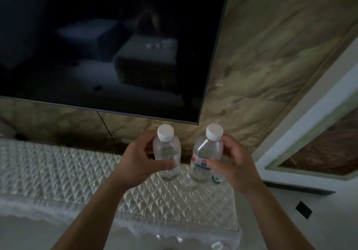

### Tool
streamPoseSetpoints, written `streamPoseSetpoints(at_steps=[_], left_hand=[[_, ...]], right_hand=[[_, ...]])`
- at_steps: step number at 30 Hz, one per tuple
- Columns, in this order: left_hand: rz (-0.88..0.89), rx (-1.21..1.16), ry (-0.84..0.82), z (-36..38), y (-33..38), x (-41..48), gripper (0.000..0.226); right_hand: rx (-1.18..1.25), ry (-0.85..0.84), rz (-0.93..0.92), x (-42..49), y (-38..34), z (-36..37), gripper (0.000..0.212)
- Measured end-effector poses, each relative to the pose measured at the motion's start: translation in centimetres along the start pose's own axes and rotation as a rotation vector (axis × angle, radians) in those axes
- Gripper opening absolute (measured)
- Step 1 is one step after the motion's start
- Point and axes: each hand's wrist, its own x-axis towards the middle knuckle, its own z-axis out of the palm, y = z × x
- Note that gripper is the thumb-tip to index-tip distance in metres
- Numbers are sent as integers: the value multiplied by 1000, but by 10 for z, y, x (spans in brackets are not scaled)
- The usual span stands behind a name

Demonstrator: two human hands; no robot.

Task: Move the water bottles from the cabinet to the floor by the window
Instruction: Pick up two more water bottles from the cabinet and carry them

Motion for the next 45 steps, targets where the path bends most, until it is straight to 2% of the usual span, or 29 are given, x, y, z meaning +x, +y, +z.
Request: streamPoseSetpoints(at_steps=[15, 26, 32, 38, 45], left_hand=[[-44, 86, 182, 33, 31, -56, 64], [-104, 71, 395, 18, 33, -119, 58], [-128, 20, 482, -13, 17, -160, 64], [-159, -24, 549, -68, -17, -214, 75], [-181, -48, 588, -145, -47, -268, 71]], right_hand=[[64, -149, -51, -31, -4, -32, 54], [67, -290, -93, -46, -18, -6, 56], [58, -344, -85, -57, -36, 38, 52], [49, -397, -83, -71, -56, 113, 56], [50, -450, -99, -90, -86, 210, 59]])
